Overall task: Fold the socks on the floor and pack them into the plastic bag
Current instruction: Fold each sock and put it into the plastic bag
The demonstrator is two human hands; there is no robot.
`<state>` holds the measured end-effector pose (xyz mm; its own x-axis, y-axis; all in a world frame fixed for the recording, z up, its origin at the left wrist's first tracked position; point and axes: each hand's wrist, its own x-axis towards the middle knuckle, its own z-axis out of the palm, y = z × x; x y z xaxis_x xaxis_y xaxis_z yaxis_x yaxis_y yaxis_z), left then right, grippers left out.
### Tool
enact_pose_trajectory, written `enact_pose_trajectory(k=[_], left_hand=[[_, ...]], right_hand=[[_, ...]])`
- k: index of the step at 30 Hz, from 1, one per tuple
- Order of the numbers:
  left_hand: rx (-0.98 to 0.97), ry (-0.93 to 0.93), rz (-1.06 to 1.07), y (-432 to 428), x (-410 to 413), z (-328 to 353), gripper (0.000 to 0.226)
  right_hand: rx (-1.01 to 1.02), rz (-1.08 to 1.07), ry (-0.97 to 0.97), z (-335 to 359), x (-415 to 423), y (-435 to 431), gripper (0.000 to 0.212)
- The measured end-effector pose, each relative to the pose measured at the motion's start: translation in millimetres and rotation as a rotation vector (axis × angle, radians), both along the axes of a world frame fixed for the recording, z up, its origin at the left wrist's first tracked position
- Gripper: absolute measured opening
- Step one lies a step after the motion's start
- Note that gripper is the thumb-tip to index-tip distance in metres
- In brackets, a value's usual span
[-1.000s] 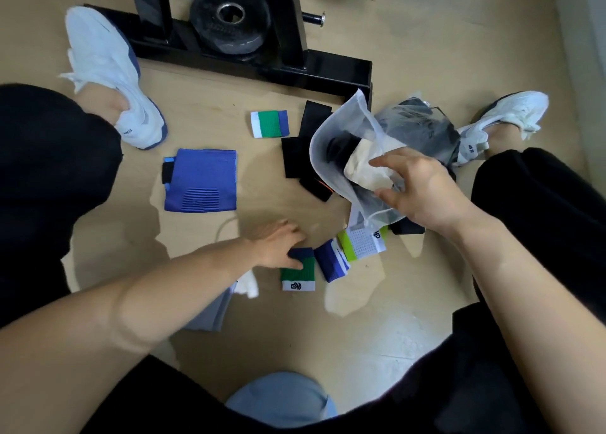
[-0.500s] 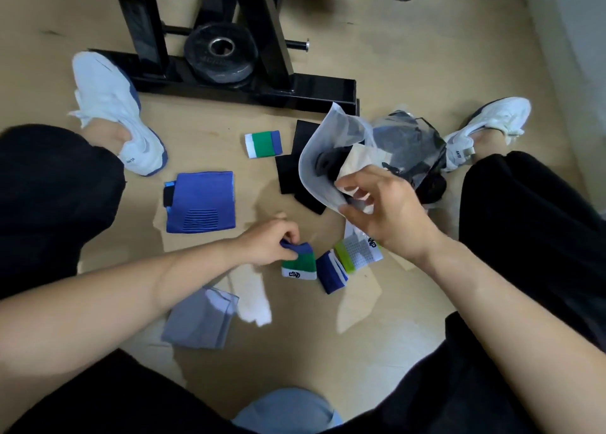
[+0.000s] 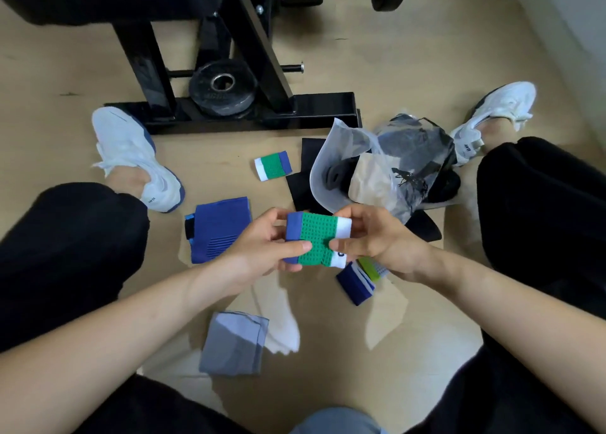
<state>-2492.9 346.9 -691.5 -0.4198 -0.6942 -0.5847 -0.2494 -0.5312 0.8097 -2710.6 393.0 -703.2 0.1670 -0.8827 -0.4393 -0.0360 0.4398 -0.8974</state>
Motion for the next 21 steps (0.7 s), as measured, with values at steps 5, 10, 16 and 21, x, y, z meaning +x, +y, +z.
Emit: enact_pose_trajectory(k=[5,10,16,21], left_hand=[[-0.065,0.062,-0.055,-9,-10,11,0.025],[-0.13,0.085,-0.06,-14,-10,15,0.021],[-0.122,0.129,0.056,-12,-10,10,0.031],[-0.035,0.241,0.048,-17,-7,11,0.03]], right_hand=[[-0.041,-0.129,-0.033,9,-3,-5,0.026],[-0.051,-0.106,-0.063,18,-3,-7,0.028],[-0.063,-0.048,-0.222,21,-1,-4,0.049],[-0.078,-0.096,-0.284,22,-1,-6,0.051]])
